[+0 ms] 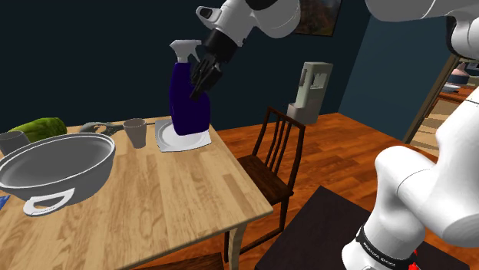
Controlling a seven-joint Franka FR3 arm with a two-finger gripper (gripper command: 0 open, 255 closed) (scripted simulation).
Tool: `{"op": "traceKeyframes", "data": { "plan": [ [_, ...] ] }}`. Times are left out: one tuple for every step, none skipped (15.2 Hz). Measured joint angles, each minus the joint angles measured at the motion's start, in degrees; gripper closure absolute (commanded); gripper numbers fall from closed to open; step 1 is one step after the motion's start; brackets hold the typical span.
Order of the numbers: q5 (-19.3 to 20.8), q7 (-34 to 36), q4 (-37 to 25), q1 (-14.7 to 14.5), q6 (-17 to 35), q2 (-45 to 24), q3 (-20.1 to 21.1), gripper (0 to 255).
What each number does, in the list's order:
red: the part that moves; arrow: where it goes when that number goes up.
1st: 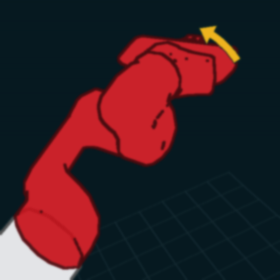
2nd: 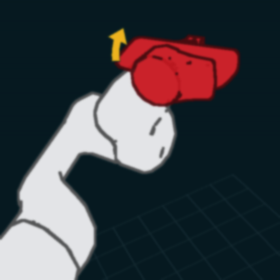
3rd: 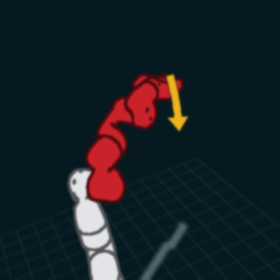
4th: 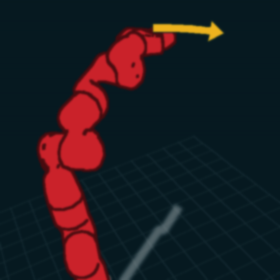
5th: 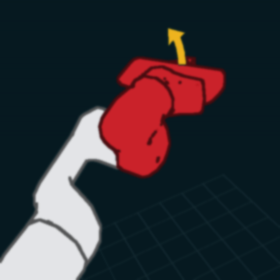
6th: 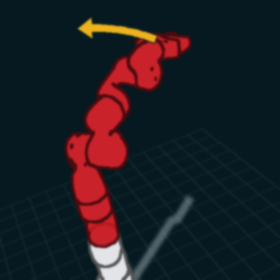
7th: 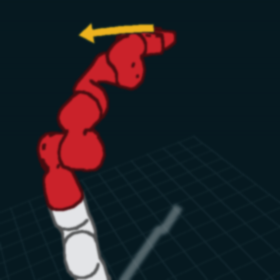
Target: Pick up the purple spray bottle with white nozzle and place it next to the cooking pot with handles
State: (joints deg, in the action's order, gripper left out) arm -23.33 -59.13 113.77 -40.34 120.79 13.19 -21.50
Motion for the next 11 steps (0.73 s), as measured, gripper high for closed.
{"op": "traceKeyframes", "data": {
  "plan": [
    [-0.34, 0.32, -0.98, -0.32, 0.22, -1.14, 0.2, 255],
    [-1.06, 0.59, -2.04, -0.85, 1.11, -2.96, 0.52, 255],
    [-1.64, 0.95, -3.1, -1.32, 1.77, -4.61, 0.86, 255],
    [-2.24, 1.24, -4.43, -1.73, 2.26, -6.37, 1.11, 255],
    [-2.95, 1.46, -6.39, -2.07, 2.45, -8.54, 1.26, 255],
    [-3.41, 1.73, -7.75, -2.33, 2.62, -10.05, 1.45, 255],
    [-4.03, 2.04, -9.67, -2.62, 2.8, -12.09, 1.66, 255],
    [-4.51, 2.42, -10.92, -2.94, 3.25, -13.72, 1.97, 255],
    [-5.27, 2.49, -13.0, -3.08, 3.42, -16.03, 2.13, 255],
    [-5.82, 2.87, -15.15, -3.25, 3.42, -18.17, 2.36, 255],
    [-6.42, 3.25, -17.1, -3.45, 3.75, -20.37, 2.68, 255]
  ]
}}
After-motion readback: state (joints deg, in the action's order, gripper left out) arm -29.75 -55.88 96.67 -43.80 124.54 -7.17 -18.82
